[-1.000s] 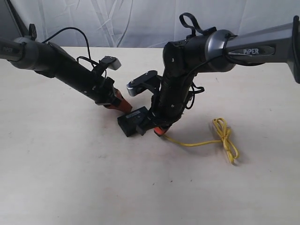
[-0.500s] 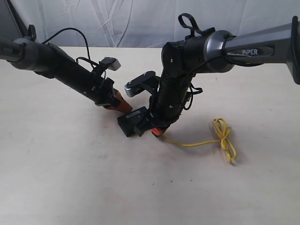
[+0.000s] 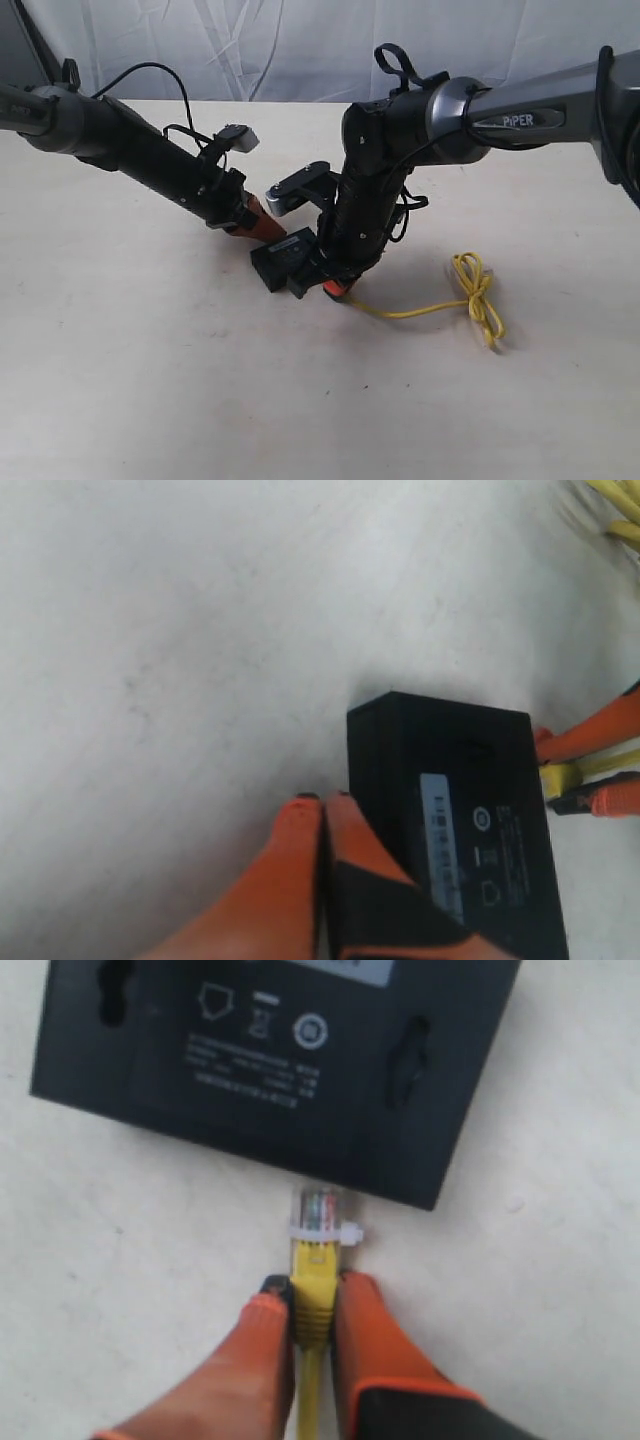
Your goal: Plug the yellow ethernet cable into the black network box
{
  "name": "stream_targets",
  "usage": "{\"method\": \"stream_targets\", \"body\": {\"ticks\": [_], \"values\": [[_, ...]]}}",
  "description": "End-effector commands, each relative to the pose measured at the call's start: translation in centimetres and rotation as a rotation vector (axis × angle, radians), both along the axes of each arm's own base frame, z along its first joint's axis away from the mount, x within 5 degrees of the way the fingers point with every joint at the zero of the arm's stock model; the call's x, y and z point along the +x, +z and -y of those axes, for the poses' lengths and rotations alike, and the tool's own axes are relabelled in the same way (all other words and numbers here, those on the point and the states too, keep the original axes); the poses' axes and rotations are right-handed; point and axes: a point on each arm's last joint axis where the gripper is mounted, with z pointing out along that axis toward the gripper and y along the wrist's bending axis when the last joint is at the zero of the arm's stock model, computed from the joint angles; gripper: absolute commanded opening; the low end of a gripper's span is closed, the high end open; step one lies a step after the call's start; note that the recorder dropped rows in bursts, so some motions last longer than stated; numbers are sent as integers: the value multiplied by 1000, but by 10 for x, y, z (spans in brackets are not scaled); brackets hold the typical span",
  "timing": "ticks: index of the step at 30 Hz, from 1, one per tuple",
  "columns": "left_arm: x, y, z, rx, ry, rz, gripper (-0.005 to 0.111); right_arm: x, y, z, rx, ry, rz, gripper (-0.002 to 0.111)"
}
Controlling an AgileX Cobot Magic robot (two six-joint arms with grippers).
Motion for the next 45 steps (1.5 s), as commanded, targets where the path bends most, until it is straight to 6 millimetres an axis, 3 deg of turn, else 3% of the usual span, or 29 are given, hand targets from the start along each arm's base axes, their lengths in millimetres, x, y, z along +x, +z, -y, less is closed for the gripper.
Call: {"method": "stream_targets", "body": {"ticks": [1,11,26,45], "values": [[-2,-6,-1,11,-29,-11,0,3,-1,-1,4,4,13,-1],[-2,-6,-1,18,-27,-6,0,11,13,-7,21,9,30,-1],[-2,-8,-1,13,-43,5,0,7,12,-11,60,-9,-10,-1],[-5,-6,0,-13,-97,19,0,15,9,-11,60,18,83,-1]]}}
